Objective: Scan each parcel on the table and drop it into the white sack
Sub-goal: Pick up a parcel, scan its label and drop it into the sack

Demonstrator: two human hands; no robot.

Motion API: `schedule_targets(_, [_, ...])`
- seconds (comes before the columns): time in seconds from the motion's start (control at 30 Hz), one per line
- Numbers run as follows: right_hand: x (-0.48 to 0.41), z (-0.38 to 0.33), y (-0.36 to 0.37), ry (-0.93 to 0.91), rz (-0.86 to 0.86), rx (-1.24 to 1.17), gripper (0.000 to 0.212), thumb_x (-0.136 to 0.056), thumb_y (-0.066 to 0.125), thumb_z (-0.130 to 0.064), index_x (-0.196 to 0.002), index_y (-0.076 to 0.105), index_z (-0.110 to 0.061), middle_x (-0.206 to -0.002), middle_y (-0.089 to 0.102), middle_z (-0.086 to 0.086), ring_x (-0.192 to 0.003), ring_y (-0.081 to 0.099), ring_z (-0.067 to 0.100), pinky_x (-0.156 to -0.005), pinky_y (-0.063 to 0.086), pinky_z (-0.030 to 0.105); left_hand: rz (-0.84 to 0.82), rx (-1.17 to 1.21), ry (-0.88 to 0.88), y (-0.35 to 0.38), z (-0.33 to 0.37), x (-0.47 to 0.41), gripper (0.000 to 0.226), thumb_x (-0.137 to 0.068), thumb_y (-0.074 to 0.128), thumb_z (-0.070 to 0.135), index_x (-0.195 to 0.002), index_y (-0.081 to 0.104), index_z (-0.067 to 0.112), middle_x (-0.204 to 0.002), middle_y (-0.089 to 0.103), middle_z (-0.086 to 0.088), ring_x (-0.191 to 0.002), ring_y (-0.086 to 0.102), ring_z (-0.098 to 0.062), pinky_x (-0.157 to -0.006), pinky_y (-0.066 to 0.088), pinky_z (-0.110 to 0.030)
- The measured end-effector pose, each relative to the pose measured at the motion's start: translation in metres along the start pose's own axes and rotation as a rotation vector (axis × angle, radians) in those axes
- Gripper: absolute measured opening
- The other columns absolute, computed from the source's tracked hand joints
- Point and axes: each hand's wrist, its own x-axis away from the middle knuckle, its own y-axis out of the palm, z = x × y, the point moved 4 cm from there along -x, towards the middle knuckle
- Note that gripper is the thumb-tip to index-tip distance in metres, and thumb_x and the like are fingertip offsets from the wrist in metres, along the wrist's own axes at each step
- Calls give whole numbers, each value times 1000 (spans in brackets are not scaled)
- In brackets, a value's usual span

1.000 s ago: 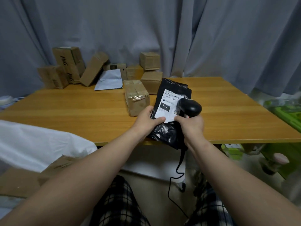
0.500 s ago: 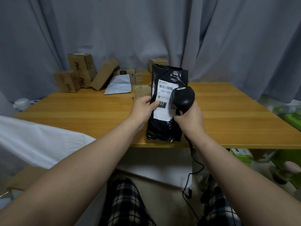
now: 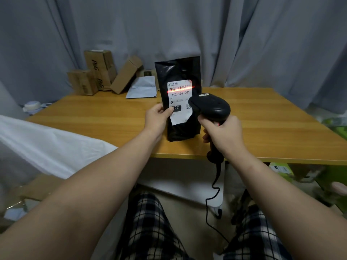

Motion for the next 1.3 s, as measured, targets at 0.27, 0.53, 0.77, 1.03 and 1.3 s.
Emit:
schedule_targets(0.27, [3, -3, 8, -16, 14, -23, 42, -83, 71, -17, -72, 52, 19, -55, 51, 16, -44, 59, 19, -49, 50, 34, 11, -14, 2, 0, 0, 0, 20, -94, 57, 6, -114, 62, 6, -108, 67, -5, -94, 65, -12, -67, 54, -14])
schedule_targets(0.53, [3, -4, 8, -32, 5, -60, 38, -83, 71, -17, -75, 56, 17, -56, 53, 16, -46, 60, 23, -51, 53, 40, 23, -34, -4, -1, -1, -2, 20, -94, 58, 6, -113, 63, 7, -114, 67, -9, -101, 65, -17, -70, 55, -16])
schedule_targets(0.77, [4, -5, 12, -61, -13, -138, 54, -75, 72, -32, -76, 53, 19, -63, 54, 30, -46, 60, 23, -52, 51, 38, 32, -74, 129, -2, 23, 19, 13, -95, 57, 9, -104, 63, 17, -97, 67, 7, -88, 65, -1, -71, 53, -14])
schedule_targets(1.03, [18, -38, 82, -134, -293, -256, 30, -71, 77, -26, -95, 69, -9, -73, 69, -10, -72, 66, 8, -65, 55, 29, 161, -188, 244, -83, 71, 69, 13, -93, 60, 8, -100, 65, 17, -87, 68, 8, -67, 59, 8, -63, 42, -11])
schedule_targets(1.3, [74, -51, 183, -60, -591, -163, 26, -83, 75, -18, -75, 63, 5, -60, 58, 14, -58, 62, 18, -59, 52, 39, 376, -497, 83, -224, 90, 137, 10, -92, 60, 6, -101, 65, 8, -83, 65, 0, -65, 58, 0, -56, 41, -10])
